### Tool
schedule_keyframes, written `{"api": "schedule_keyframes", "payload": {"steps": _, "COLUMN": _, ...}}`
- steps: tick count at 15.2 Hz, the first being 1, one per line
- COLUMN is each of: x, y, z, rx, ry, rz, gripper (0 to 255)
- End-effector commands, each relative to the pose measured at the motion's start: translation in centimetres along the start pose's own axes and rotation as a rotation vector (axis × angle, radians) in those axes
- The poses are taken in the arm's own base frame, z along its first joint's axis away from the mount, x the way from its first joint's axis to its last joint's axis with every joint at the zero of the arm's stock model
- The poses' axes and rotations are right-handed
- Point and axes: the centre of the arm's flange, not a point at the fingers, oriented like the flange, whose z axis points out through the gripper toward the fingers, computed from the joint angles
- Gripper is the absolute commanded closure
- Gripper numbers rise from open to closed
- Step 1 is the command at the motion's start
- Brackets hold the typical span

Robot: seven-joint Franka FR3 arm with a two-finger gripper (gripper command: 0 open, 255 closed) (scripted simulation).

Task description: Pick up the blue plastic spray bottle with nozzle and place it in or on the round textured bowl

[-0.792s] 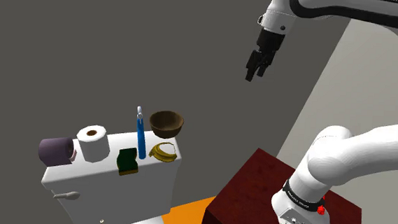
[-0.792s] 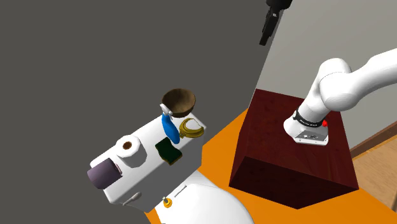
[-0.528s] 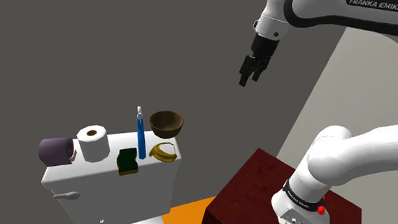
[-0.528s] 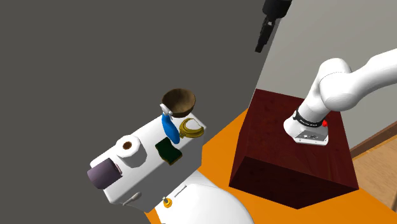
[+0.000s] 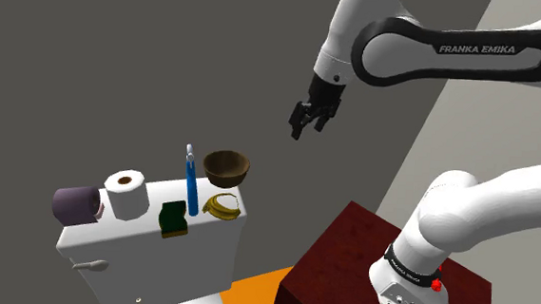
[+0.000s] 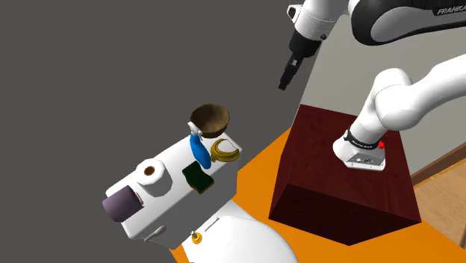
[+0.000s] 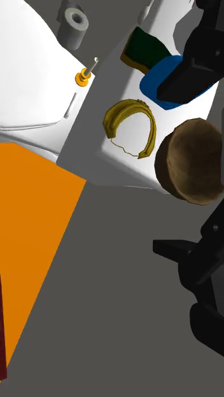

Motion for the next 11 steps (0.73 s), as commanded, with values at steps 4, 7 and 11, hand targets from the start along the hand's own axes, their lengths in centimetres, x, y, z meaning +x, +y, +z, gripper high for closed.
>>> {"api": "schedule_keyframes", "payload": {"steps": 4, "x": 0.6, "y": -5.4, "z": 4.2, "rx": -0.019, "ry": 0.053, "rz": 0.066, "gripper": 0}}
{"api": "schedule_keyframes", "payload": {"steps": 7, "x": 1.3, "y": -8.5, "z": 6.6, "rx": -0.031, "ry": 0.083, "rz": 0.104, "gripper": 0}}
{"api": "schedule_keyframes", "payload": {"steps": 11, "x": 2.5, "y": -12.6, "z": 10.0, "rx": -0.047, "ry": 0.123, "rz": 0.154, "gripper": 0}}
